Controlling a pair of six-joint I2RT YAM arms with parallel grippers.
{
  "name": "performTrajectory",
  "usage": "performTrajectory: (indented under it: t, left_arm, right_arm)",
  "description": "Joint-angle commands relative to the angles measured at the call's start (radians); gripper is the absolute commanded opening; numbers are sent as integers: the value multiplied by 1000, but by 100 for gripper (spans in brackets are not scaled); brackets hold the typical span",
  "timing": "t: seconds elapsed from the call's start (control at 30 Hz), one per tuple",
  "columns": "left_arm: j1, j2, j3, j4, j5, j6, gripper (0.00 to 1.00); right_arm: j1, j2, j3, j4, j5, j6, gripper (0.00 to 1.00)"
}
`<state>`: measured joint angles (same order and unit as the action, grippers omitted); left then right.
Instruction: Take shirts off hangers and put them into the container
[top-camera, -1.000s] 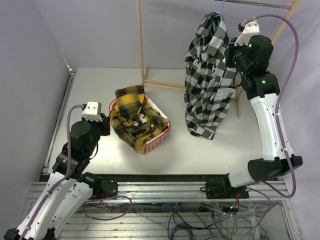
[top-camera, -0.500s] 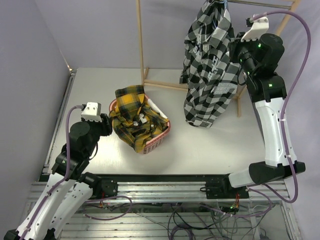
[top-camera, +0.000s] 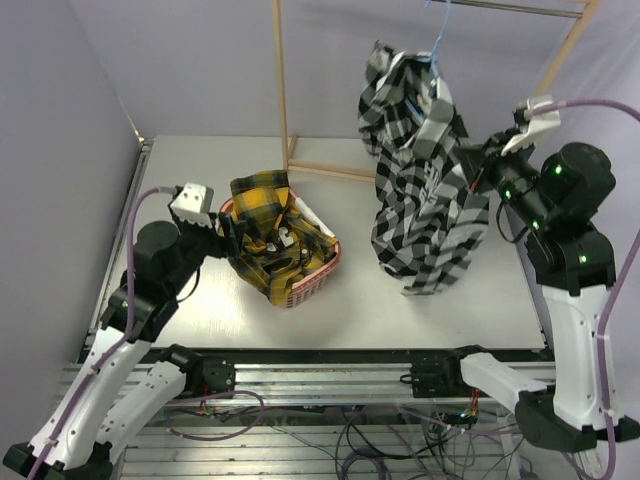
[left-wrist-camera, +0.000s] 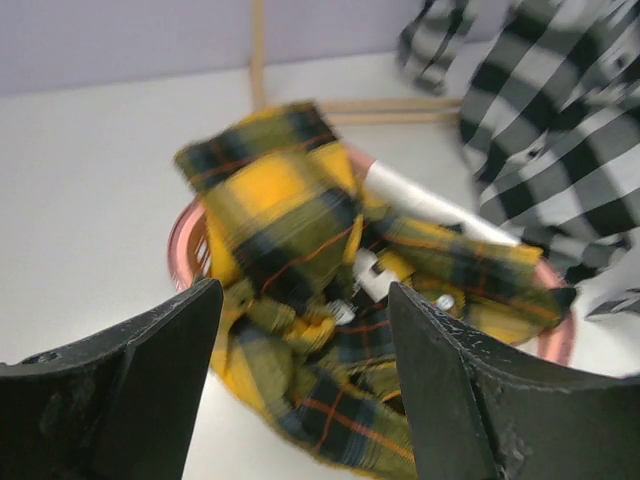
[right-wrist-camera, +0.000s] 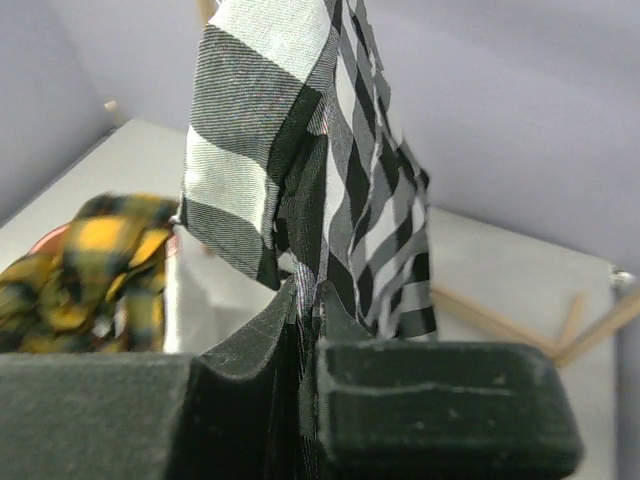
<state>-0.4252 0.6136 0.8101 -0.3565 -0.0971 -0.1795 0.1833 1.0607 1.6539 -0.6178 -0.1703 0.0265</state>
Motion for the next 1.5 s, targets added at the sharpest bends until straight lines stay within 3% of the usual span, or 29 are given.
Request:
performTrajectory:
  t: [0.0,0.2,0.27,0.8,1.1,1.3,1.47]
  left_arm:
    - [5,70,172,22,213,57,77]
    - [5,157,332,-13,306,161,74]
    - [3,165,356,-17,305,179,74]
    - [4,279,490,62,436,146,72]
    - [1,344,543,39,500,156,72]
    - [-66,377,581,-23,382,242,71]
    - [-239,397,608,-91,127,377,71]
  right_arm:
    - [-5,-107,-83,-31,-306,44,0]
    - [-5,-253,-224,-145,-627,84,0]
    - [-4,-308,-256,-152,-666,103,0]
    - [-4,-333,-187,-179,-760,189,0]
    - [-4,-336,-251,-148,-773,207,0]
    - [-3,-325,-275,-150,-780,193,0]
    - [-3,-303,-271,-158,-768,178,0]
